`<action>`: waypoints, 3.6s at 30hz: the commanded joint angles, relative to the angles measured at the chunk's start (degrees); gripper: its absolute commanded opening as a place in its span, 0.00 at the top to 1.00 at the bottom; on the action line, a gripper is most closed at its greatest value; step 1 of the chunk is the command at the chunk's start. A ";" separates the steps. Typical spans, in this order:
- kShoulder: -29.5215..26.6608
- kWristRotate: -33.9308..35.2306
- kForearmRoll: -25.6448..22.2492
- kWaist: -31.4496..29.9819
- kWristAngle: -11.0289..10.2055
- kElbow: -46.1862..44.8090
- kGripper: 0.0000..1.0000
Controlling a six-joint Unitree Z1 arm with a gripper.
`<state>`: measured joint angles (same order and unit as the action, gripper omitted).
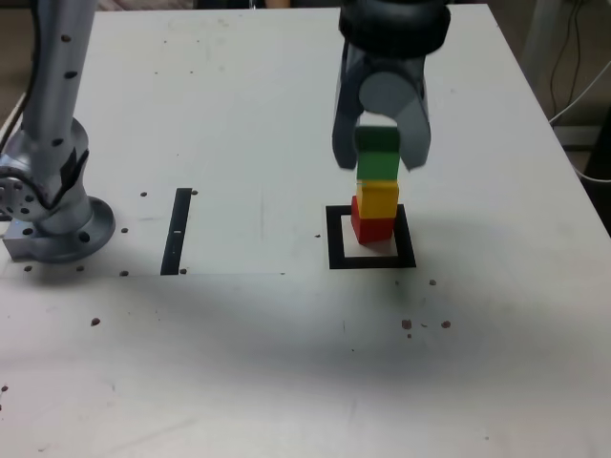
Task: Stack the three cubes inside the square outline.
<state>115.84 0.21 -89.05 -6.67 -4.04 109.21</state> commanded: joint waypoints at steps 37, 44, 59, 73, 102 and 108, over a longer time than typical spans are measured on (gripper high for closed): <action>2.25 -2.79 2.22 3.80 1.24 -2.35 0.78; 2.26 -2.25 2.34 3.83 1.84 -3.07 0.75; 3.28 -2.06 3.88 3.83 2.78 -4.55 0.56; 1.12 -1.05 5.48 3.83 2.56 -5.60 0.00; -25.25 -3.67 7.13 3.83 1.93 -33.71 0.00; -29.73 -3.88 12.88 3.83 1.87 -47.08 0.00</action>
<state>87.12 -3.54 -77.22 -2.93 -2.10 66.67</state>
